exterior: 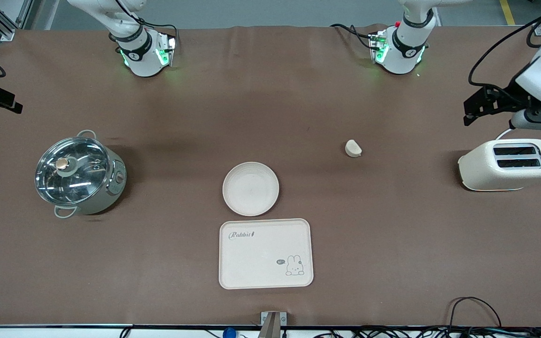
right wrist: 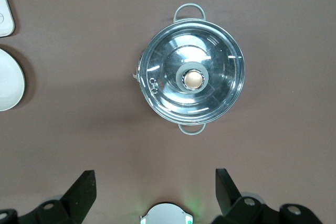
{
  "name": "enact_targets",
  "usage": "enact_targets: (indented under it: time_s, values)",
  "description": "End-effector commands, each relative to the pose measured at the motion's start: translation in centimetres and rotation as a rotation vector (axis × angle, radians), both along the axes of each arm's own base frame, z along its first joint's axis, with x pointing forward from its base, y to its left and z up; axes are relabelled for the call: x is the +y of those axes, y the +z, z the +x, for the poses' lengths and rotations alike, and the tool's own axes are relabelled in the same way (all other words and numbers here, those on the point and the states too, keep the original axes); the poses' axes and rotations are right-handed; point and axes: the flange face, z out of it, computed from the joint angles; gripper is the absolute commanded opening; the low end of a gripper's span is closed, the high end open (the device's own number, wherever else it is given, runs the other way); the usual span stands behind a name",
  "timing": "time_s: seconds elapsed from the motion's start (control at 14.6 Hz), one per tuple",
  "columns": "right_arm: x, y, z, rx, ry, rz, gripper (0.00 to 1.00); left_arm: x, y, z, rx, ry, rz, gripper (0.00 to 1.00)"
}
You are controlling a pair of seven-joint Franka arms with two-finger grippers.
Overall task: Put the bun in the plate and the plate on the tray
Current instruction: 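Grasp the white bun with the left gripper while the right gripper moves out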
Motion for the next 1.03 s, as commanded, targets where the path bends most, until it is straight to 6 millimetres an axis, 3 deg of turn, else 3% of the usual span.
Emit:
enact_targets:
  time_s: [0.0, 0.27, 0.41, 0.55, 0.82, 0.96]
  values:
    - [-0.3, 0.0, -0.4, 0.002, 0.007, -0.002, 1.00, 1.8, 0.0, 0.4, 0.024, -0.021, -0.042, 1.00]
    - [-0.3, 0.0, -0.4, 0.002, 0.005, -0.002, 1.00, 1.2, 0.0, 0.4, 0.024, -0.016, -0.049, 1.00]
    - [-0.2, -0.1, -0.4, 0.005, 0.007, 0.000, 1.00, -0.3, -1.7, 0.4, 0.061, -0.053, -0.045, 1.00]
    - [0.3, -0.1, -0.4, 0.013, 0.017, 0.004, 1.00, -5.0, -5.7, 0.9, 0.124, -0.102, -0.044, 1.00]
    - [2.8, -0.4, -0.1, 0.013, 0.057, 0.041, 1.00, -15.2, -16.7, 3.4, 0.189, 0.207, -0.016, 1.00]
    - [4.7, -2.6, 0.1, 0.048, 0.077, 0.119, 1.00, -17.8, -22.5, 4.0, 0.185, 0.294, -0.030, 1.00]
